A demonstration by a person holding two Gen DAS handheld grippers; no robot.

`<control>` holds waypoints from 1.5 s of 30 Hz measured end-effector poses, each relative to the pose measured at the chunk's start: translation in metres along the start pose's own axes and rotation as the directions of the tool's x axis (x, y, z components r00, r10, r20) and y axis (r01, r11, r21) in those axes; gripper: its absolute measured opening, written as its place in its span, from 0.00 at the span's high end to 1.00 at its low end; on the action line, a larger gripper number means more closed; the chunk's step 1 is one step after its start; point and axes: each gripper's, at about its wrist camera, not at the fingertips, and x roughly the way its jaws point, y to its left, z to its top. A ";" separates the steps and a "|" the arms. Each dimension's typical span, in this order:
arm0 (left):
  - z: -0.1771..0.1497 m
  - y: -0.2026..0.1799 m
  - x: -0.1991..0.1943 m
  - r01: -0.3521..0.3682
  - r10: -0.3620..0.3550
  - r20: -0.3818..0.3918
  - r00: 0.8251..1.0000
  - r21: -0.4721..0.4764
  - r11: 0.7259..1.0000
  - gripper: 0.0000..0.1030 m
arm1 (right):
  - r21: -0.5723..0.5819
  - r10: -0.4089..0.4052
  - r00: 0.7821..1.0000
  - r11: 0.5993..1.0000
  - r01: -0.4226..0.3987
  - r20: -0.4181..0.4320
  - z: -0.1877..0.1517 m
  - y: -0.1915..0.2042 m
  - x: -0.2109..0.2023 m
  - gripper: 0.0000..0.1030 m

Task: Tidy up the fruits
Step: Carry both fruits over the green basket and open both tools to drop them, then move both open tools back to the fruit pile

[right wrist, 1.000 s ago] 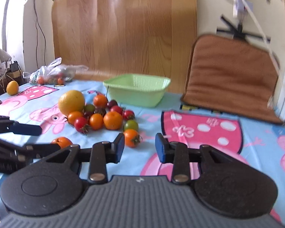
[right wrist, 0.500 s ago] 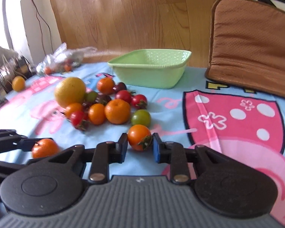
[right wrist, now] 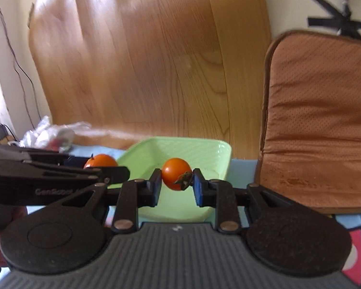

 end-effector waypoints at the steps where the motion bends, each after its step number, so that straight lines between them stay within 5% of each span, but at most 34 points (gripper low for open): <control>1: 0.001 0.000 0.010 -0.018 0.018 -0.021 1.000 -0.004 1.000 0.59 | -0.008 -0.018 1.000 1.000 0.018 -0.015 -0.001 -0.001 0.009 0.71; 5: 0.001 0.010 0.012 -0.010 0.006 -0.067 0.998 -0.066 0.998 0.60 | 0.007 -0.015 0.999 1.000 0.015 -0.037 -0.004 -0.005 0.016 0.67; 8: -0.013 0.011 -0.054 -0.014 0.019 0.086 0.996 -0.055 0.998 0.59 | 0.037 0.016 0.998 0.999 -0.018 0.060 -0.011 -0.003 -0.021 0.59; 13: -0.109 0.009 -0.179 0.026 0.003 0.314 0.949 -0.089 0.996 0.48 | 0.101 0.156 0.979 0.980 -0.170 0.130 -0.071 0.017 -0.100 0.59; 19: -0.206 -0.021 -0.195 -0.043 0.052 0.249 0.967 -0.041 0.998 0.48 | 0.163 0.156 0.977 0.970 -0.179 0.142 -0.134 0.051 -0.146 0.59; 22: -0.227 -0.037 -0.191 -0.026 0.024 0.220 0.975 0.006 1.000 0.48 | 0.134 0.086 0.967 0.984 -0.121 0.238 -0.121 0.044 -0.176 0.59; 24: -0.228 -0.046 -0.190 -0.001 -0.003 0.207 0.978 0.018 1.000 0.49 | 0.171 -0.012 0.928 0.984 -0.056 0.373 -0.100 0.022 -0.211 0.59; 28: -0.235 -0.057 -0.204 0.028 -0.036 0.249 0.968 0.037 0.999 0.47 | 0.095 -0.133 0.783 0.991 0.095 0.608 -0.085 0.008 -0.274 0.35; 29: -0.236 -0.057 -0.205 0.020 -0.029 0.250 0.968 0.037 0.999 0.47 | 0.044 -0.138 0.776 0.989 0.141 0.615 -0.087 0.015 -0.274 0.35; 31: -0.239 -0.055 -0.203 0.007 -0.011 0.237 0.972 0.019 1.000 0.47 | -0.079 -0.098 0.822 0.982 0.171 0.560 -0.101 0.031 -0.258 0.35; 35: -0.242 -0.040 -0.198 -0.024 0.033 0.202 0.979 -0.048 0.999 0.48 | -0.188 -0.020 0.913 0.977 0.105 0.407 -0.129 0.057 -0.211 0.40; 39: -0.248 -0.032 -0.203 -0.075 0.085 0.205 0.975 -0.056 0.996 0.49 | -0.235 0.073 0.941 0.972 0.007 0.329 -0.144 0.081 -0.191 0.42; 45: -0.253 -0.025 -0.204 -0.084 0.101 0.189 0.977 -0.097 0.992 0.49 | -0.268 0.124 0.951 0.962 -0.046 0.284 -0.152 0.098 -0.192 0.43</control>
